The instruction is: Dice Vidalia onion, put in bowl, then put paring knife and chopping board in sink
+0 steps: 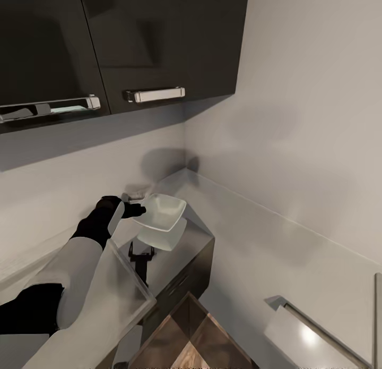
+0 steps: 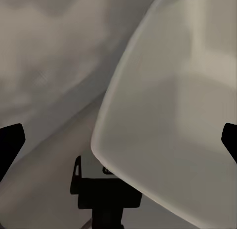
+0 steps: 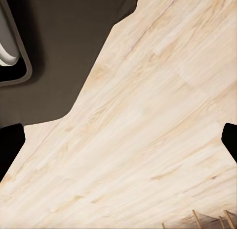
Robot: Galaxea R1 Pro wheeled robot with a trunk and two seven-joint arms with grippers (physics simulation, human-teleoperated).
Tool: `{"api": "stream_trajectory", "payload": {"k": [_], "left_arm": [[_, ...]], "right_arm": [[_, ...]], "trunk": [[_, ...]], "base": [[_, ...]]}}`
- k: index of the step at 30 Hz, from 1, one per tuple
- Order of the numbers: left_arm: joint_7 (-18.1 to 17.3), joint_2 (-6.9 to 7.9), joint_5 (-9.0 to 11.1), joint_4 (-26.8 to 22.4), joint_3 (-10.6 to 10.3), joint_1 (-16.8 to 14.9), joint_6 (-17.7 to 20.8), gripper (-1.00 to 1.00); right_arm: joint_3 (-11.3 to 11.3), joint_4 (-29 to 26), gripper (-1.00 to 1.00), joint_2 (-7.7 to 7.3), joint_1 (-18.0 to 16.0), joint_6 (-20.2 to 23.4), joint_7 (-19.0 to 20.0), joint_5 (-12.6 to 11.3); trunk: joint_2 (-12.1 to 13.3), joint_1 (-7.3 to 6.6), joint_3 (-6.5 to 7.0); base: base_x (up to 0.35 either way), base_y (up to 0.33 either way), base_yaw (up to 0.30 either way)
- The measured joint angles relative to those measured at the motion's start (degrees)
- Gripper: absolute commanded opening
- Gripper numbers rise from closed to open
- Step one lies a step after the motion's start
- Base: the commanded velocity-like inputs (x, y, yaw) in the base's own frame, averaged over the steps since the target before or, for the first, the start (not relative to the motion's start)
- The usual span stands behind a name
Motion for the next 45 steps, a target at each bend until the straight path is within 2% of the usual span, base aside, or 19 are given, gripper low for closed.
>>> {"api": "stream_trajectory", "payload": {"k": [45], "left_arm": [[0.00, 0.12, 0.00, 0.09, 0.00, 0.00, 0.00, 1.00]], "right_arm": [[0.00, 0.00, 1.00, 0.08, 0.00, 0.00, 0.00, 0.00]], "trunk": [[-0.01, 0.00, -4.18]], "base": [[0.000, 0.000, 0.000]]}}
